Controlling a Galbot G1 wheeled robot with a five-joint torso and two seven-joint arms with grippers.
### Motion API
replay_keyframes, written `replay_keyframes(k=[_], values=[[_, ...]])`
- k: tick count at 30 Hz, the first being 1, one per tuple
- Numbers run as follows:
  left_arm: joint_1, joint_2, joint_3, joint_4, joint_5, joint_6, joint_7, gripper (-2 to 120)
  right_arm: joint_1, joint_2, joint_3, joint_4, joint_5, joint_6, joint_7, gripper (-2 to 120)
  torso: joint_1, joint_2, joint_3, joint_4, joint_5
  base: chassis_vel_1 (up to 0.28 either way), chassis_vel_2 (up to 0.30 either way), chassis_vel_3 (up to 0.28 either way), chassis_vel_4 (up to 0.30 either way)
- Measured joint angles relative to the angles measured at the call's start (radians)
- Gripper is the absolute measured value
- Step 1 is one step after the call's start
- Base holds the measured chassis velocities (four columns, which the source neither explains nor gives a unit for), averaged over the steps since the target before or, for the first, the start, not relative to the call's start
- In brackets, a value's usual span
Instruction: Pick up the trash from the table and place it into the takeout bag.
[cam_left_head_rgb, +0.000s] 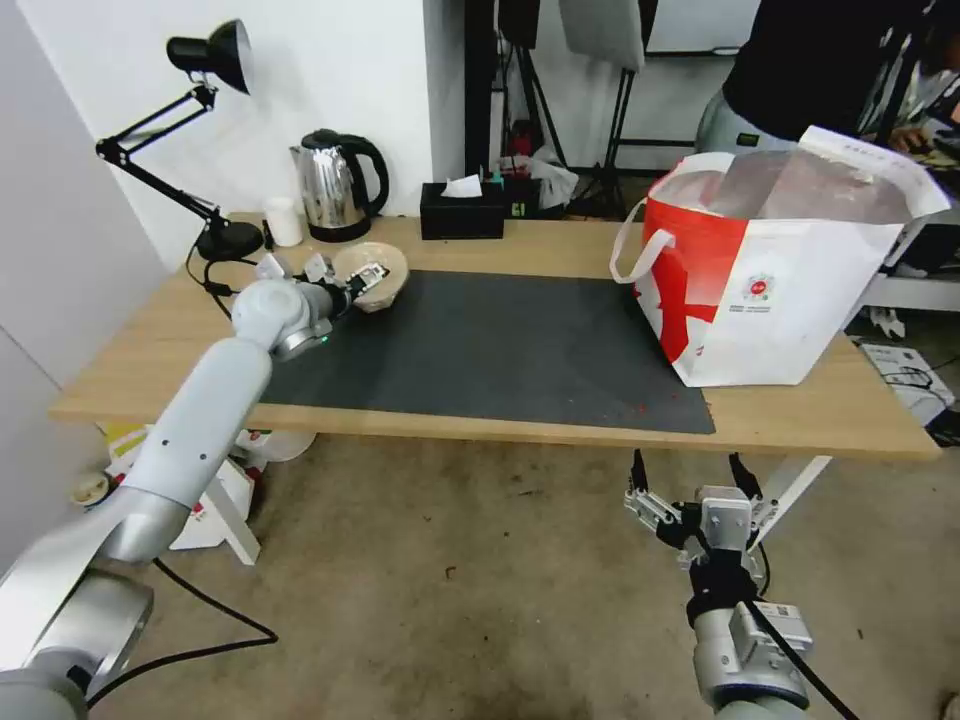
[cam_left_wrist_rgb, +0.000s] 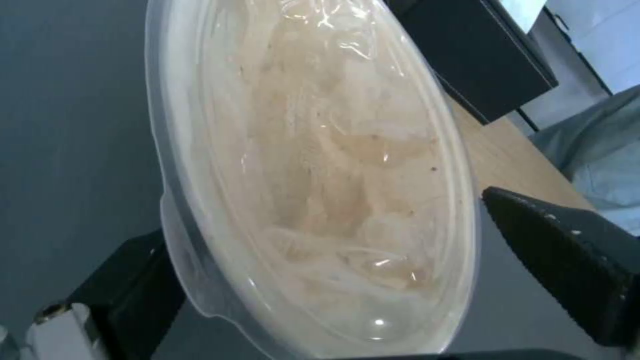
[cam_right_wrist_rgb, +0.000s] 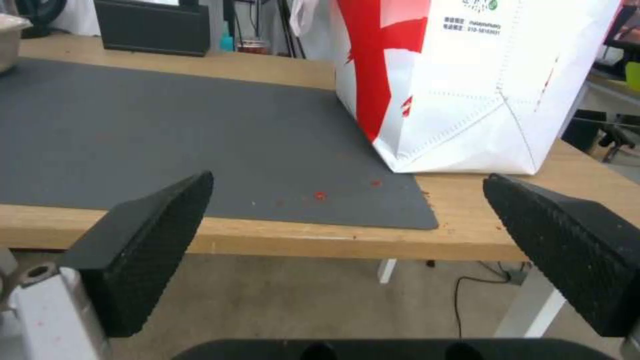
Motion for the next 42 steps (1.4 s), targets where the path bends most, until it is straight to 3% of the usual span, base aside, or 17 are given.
replay_keyframes(k=[8, 10, 15, 16, 18, 20, 29, 32, 42], values=[[0.011, -0.003, -0.007, -0.001, 0.003, -0.001, 0.007, 93, 0.000, 0.000, 0.000, 0.000, 0.000, 0.000, 0.000, 100, 0.000, 0.000, 0.000, 0.0001, -0.0001, 0.000, 0.000, 0.000, 0.000], [0.015, -0.001, -0.012, -0.006, 0.003, -0.003, 0.010, 82, 0.000, 0.000, 0.000, 0.000, 0.000, 0.000, 0.000, 100, 0.000, 0.000, 0.000, 0.0000, -0.0001, 0.000, 0.000, 0.000, 0.000], [0.020, 0.006, -0.013, -0.020, 0.003, -0.005, 0.013, 69, 0.000, 0.000, 0.000, 0.000, 0.000, 0.000, 0.000, 100, 0.000, 0.000, 0.000, 0.0001, 0.0000, 0.000, 0.000, 0.000, 0.000], [0.024, 0.009, -0.014, -0.027, 0.003, -0.006, 0.013, 61, 0.000, 0.000, 0.000, 0.000, 0.000, 0.000, 0.000, 100, 0.000, 0.000, 0.000, 0.0001, -0.0001, 0.000, 0.000, 0.000, 0.000], [0.026, 0.010, -0.016, -0.031, 0.003, -0.006, 0.013, 57, 0.000, 0.000, 0.000, 0.000, 0.000, 0.000, 0.000, 100, 0.000, 0.000, 0.000, 0.0000, 0.0000, 0.000, 0.000, 0.000, 0.000], [0.034, 0.011, -0.018, -0.040, 0.003, -0.007, 0.012, 46, 0.000, 0.000, 0.000, 0.000, 0.000, 0.000, 0.000, 100, 0.000, 0.000, 0.000, -0.0001, 0.0000, 0.000, 0.000, 0.000, 0.000], [0.058, 0.022, -0.024, -0.064, 0.009, -0.026, 0.011, 17, 0.000, 0.000, 0.000, 0.000, 0.000, 0.000, 0.000, 100, 0.000, 0.000, 0.000, 0.0000, -0.0001, 0.000, 0.000, 0.000, 0.000], [0.073, 0.035, -0.030, -0.083, 0.011, -0.029, 0.011, 3, 0.000, 0.000, 0.000, 0.000, 0.000, 0.000, 0.000, 100, 0.000, 0.000, 0.000, 0.0000, 0.0000, 0.000, 0.000, 0.000, 0.000], [0.114, 0.070, -0.049, -0.139, 0.020, -0.040, 0.010, 1, 0.000, 0.000, 0.000, 0.000, 0.000, 0.000, 0.000, 100, 0.000, 0.000, 0.000, 0.0001, -0.0003, 0.000, 0.000, 0.000, 0.000]])
